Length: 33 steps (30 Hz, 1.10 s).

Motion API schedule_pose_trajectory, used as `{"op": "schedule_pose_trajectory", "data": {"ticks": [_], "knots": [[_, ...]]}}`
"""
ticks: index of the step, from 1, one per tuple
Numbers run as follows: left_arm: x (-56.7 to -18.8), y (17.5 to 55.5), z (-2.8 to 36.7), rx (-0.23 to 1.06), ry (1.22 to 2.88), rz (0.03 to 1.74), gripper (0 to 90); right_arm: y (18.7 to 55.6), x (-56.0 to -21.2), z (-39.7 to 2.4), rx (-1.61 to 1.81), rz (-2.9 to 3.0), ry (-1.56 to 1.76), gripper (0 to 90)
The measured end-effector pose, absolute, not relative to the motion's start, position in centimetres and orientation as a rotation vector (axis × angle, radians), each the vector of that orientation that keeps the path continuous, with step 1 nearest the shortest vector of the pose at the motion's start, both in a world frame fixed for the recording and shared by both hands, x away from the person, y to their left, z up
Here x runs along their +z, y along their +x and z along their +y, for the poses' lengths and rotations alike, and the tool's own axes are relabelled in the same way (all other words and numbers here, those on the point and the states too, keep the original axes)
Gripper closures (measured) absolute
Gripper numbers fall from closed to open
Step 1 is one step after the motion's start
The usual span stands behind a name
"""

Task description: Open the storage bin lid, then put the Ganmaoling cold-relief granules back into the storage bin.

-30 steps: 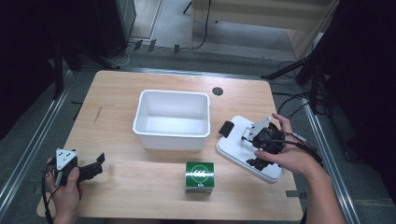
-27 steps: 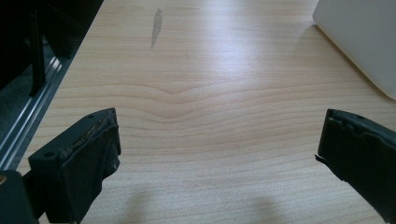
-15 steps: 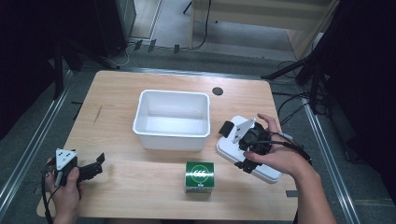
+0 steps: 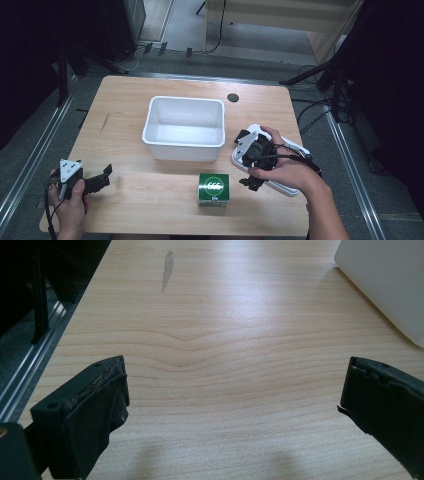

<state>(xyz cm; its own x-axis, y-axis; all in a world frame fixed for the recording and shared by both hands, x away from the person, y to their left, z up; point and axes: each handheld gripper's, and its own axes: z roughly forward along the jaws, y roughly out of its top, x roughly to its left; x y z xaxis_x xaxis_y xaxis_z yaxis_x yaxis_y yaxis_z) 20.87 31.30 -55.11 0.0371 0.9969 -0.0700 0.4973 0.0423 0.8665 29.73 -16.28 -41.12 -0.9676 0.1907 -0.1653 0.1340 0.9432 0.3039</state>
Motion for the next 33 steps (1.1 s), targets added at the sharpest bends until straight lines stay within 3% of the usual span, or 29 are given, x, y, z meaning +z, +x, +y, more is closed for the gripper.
{"op": "schedule_pose_trajectory", "data": {"ticks": [33], "knots": [[-55.1, 20.8, 31.3, 0.826, 1.554, 1.558, 0.0, 26.7, -42.1, -10.4, 0.418, 2.979, 0.03, 0.0]]}}
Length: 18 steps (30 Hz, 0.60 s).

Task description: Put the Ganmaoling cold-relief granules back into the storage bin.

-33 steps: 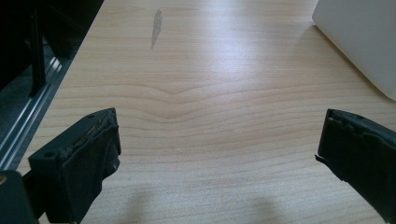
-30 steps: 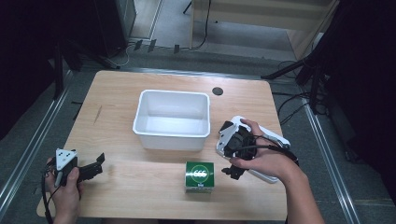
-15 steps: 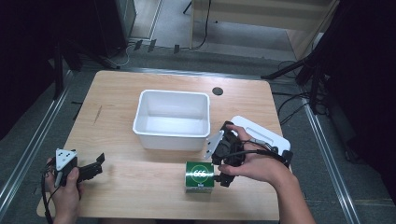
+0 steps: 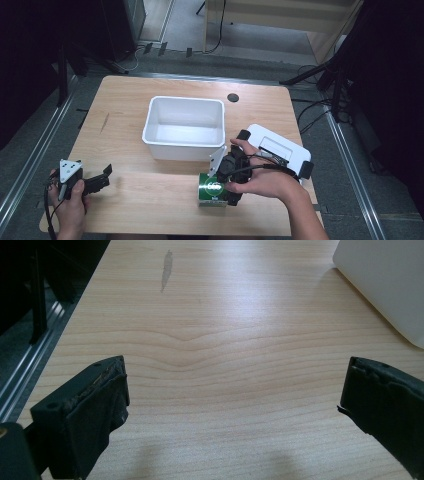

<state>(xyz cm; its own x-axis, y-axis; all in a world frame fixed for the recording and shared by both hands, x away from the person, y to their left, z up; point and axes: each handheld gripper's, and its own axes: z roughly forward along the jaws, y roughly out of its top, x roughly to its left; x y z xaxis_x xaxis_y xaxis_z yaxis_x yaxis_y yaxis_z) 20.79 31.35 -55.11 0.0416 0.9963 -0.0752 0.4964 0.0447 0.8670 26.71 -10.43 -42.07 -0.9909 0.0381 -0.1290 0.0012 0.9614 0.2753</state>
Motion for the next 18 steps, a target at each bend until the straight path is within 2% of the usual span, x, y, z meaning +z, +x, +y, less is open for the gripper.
{"op": "schedule_pose_trajectory", "data": {"ticks": [18], "knots": [[-55.1, 20.9, 31.4, 0.824, 1.554, 1.56, 0.0, 26.3, -43.5, -8.7, 0.362, 3.026, -0.038, 0.0]]}}
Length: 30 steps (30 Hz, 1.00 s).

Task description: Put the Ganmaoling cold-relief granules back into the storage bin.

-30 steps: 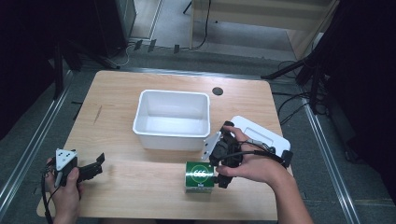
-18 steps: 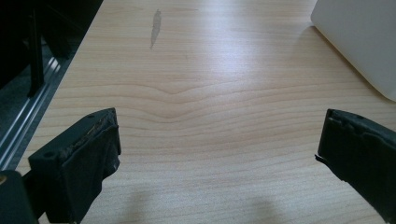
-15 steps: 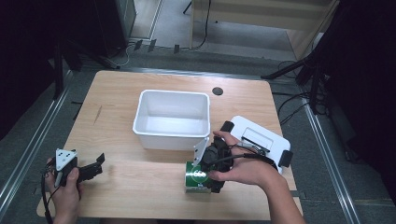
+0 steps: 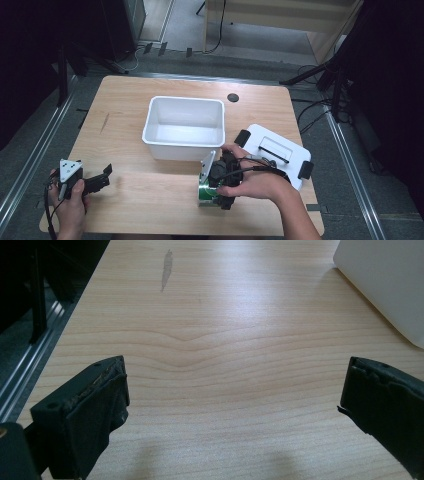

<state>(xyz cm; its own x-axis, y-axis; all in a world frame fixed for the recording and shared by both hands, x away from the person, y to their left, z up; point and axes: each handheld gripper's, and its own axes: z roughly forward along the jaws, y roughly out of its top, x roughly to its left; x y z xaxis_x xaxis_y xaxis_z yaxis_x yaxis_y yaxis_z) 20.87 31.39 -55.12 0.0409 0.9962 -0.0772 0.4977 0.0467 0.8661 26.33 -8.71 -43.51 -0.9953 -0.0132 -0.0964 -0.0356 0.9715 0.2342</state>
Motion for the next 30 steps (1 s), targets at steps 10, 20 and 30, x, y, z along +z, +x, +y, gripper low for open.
{"op": "schedule_pose_trajectory", "data": {"ticks": [10, 20, 30], "knots": [[-55.1, 20.9, 31.4, 0.825, 1.554, 1.56, 0.0, 26.2, -44.5, -8.3, 0.324, 3.044, -0.042, 0.0], [-55.1, 20.8, 31.4, 0.825, 1.554, 1.559, 0.0, 26.5, -45.7, -7.9, 0.299, 3.049, -0.058, 3.8], [-55.1, 20.9, 31.4, 0.826, 1.554, 1.561, 0.0, 26.6, -46.7, -7.6, 0.262, 3.06, -0.054, 6.0]]}}
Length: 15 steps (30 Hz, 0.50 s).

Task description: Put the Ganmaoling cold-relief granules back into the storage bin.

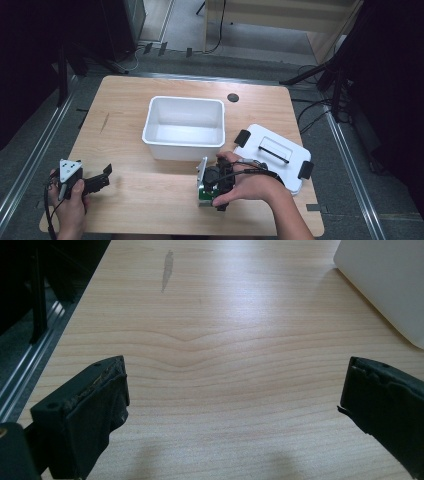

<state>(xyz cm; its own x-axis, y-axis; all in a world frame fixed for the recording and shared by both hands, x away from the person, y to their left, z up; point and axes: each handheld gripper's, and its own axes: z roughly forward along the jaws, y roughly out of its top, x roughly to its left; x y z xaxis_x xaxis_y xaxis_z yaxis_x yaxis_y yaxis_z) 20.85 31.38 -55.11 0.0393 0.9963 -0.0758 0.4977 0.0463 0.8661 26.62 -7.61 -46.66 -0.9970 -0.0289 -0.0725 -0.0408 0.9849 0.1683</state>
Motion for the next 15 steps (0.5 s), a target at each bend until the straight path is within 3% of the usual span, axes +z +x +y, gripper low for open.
{"op": "schedule_pose_trajectory", "data": {"ticks": [15], "knots": [[-55.13, 20.86, 31.39, 0.827, 1.549, 1.561, 0.0, 26.83, -47.42, -7.05, 0.25, 3.073, -0.044, 12.8]]}}
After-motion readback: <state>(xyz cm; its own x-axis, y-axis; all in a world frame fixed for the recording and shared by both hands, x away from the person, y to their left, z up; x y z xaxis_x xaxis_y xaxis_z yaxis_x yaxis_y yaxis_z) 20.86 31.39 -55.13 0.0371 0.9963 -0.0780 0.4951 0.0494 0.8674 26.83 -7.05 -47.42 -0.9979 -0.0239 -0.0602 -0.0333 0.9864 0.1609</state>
